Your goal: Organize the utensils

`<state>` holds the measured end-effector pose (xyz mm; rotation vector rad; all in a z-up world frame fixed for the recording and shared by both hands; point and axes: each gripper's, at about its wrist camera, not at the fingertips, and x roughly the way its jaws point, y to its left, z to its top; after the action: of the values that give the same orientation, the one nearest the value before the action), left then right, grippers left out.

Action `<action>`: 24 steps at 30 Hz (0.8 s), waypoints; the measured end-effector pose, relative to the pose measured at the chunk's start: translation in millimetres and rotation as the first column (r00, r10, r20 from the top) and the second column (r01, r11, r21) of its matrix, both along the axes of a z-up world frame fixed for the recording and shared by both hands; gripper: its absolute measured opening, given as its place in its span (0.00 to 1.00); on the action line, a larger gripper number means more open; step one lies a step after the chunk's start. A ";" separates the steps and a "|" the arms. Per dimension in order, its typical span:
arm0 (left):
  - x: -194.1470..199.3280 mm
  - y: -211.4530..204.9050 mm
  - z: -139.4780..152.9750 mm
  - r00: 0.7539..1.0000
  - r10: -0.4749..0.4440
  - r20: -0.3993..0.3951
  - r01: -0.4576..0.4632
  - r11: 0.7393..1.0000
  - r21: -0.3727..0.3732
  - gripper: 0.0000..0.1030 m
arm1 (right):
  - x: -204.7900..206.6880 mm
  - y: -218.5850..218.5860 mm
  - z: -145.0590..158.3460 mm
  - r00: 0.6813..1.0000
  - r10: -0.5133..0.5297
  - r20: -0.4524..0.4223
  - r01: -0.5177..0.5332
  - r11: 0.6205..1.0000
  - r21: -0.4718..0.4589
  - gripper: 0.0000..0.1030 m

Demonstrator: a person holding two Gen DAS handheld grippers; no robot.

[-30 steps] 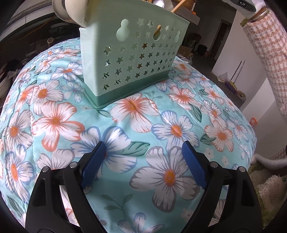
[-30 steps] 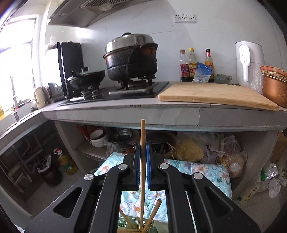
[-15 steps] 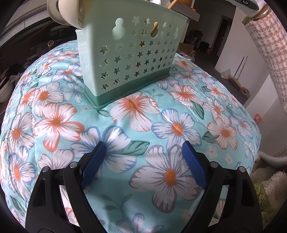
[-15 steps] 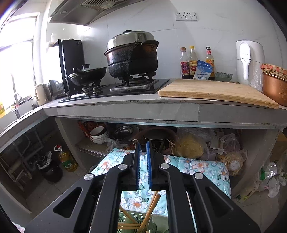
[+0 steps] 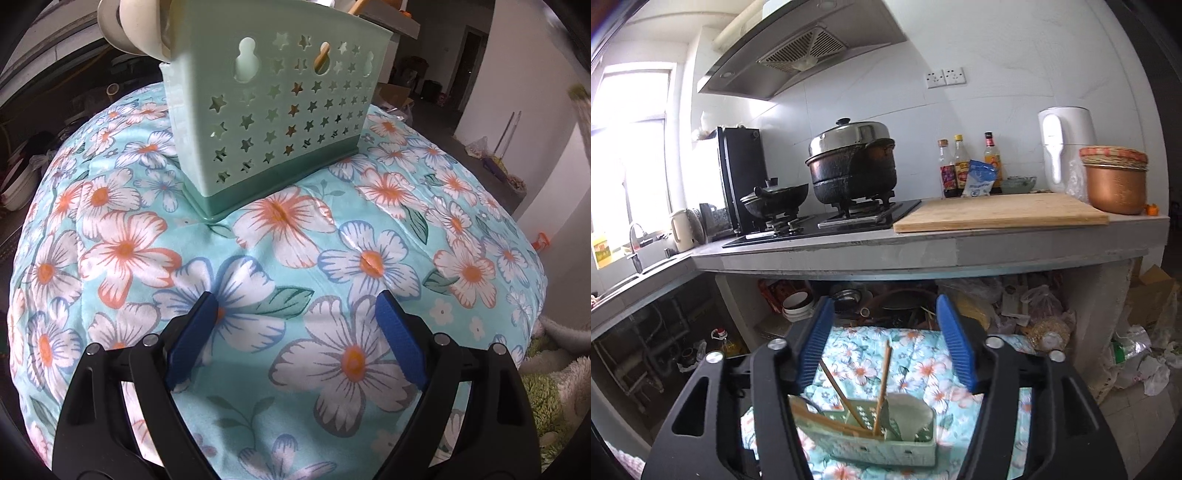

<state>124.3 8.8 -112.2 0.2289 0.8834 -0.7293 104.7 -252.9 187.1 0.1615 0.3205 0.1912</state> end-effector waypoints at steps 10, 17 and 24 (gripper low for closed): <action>-12.1 5.2 54.3 0.973 0.213 0.093 -0.206 0.975 -0.080 0.81 | -58.1 -24.6 -74.2 0.980 -0.071 -0.184 0.070 0.997 -0.009 0.72; -21.1 -1.1 107.0 0.926 0.315 0.210 -0.299 0.948 -0.106 0.86 | -80.2 -19.2 -106.2 0.967 -0.100 -0.235 0.090 0.995 -0.052 0.77; -38.9 -9.8 151.6 0.900 0.325 0.289 -0.265 0.937 -0.230 0.91 | -99.3 -14.3 -119.3 0.971 -0.110 -0.212 0.100 0.993 -0.058 0.86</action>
<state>85.4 -1.0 39.3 0.0411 0.5161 -0.4661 5.5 -267.2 67.9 0.1530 0.5304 0.0606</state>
